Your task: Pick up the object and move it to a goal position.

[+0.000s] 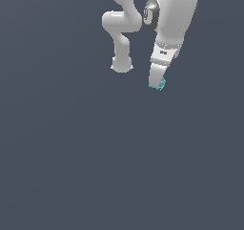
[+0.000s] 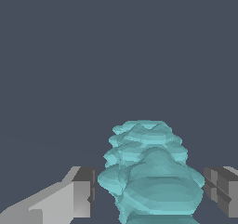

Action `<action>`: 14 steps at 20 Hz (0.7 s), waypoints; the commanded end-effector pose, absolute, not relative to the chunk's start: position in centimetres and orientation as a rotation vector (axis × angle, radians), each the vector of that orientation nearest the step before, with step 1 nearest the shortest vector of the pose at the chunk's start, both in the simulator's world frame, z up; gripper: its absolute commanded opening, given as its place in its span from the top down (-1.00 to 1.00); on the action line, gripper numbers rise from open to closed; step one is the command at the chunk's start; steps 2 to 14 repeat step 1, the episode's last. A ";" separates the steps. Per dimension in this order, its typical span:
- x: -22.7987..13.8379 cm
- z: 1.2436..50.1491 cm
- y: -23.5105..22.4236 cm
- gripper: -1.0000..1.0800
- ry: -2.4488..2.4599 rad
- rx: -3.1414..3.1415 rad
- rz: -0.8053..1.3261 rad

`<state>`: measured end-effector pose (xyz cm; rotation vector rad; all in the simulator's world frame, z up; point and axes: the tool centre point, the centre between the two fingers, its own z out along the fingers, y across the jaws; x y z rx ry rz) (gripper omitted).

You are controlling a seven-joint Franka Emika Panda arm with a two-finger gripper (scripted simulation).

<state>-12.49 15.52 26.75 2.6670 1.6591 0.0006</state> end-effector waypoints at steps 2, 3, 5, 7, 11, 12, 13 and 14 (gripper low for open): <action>-12.6 26.9 15.6 1.00 1.659 2.668 0.000; -12.6 26.9 15.6 1.00 1.659 2.668 0.000; -12.6 26.9 15.6 1.00 1.659 2.668 0.000; -12.6 26.9 15.6 1.00 1.659 2.668 0.000; -12.6 26.9 15.6 1.00 1.659 2.668 0.000; -12.6 26.9 15.6 1.00 1.659 2.668 0.000; -12.6 26.9 15.6 1.00 1.659 2.668 0.000; -12.6 26.9 15.6 1.00 1.659 2.668 0.000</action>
